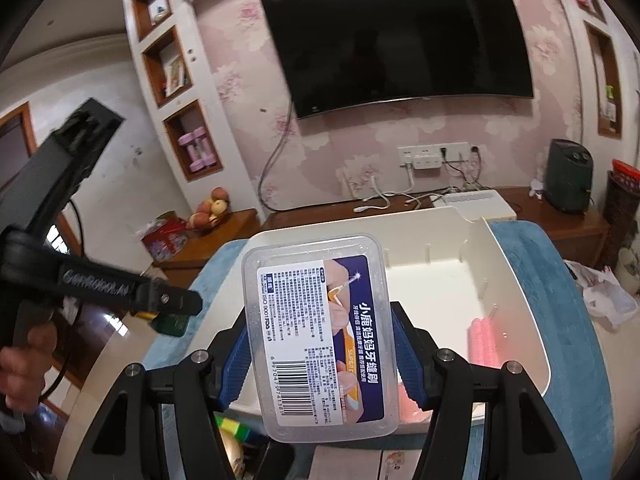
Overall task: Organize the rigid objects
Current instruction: 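Carry the green jar and labelled clear box into the white bin and release both, then lift both open tools out of the bin back over the table, then grasp the gold round compact with the left tool while the right tool grasps the sticker box, then carry the gold compact and clear sticker box into the white bin and release both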
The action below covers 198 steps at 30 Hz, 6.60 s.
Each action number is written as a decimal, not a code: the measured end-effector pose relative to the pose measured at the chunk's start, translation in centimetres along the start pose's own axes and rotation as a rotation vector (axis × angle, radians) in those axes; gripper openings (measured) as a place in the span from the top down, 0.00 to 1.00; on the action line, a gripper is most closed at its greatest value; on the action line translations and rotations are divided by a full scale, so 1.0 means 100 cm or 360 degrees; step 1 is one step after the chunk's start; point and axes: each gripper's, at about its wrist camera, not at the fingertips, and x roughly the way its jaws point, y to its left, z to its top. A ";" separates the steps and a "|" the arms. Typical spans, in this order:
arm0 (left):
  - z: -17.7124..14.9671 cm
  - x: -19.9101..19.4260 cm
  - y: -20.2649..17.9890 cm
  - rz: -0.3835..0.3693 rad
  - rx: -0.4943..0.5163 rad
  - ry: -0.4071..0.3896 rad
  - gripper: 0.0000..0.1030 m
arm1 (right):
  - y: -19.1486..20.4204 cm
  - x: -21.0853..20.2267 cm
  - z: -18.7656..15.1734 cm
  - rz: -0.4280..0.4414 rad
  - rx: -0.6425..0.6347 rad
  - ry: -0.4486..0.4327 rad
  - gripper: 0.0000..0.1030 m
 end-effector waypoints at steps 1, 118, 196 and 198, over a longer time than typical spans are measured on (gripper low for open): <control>0.000 0.002 -0.002 -0.0005 0.0027 -0.0010 0.55 | -0.002 0.002 0.000 -0.0009 0.0013 -0.0003 0.38; -0.097 0.034 -0.035 -0.0084 0.0515 0.0375 0.21 | 0.027 -0.025 -0.155 -0.0246 0.0310 0.0677 0.20; -0.076 -0.023 0.103 -0.0044 -0.0161 0.0252 0.43 | 0.136 -0.041 -0.045 0.0355 -0.0326 0.0734 0.51; -0.067 -0.031 0.098 -0.0031 -0.0147 0.0203 0.43 | 0.133 -0.049 -0.036 0.0372 -0.0345 0.0699 0.51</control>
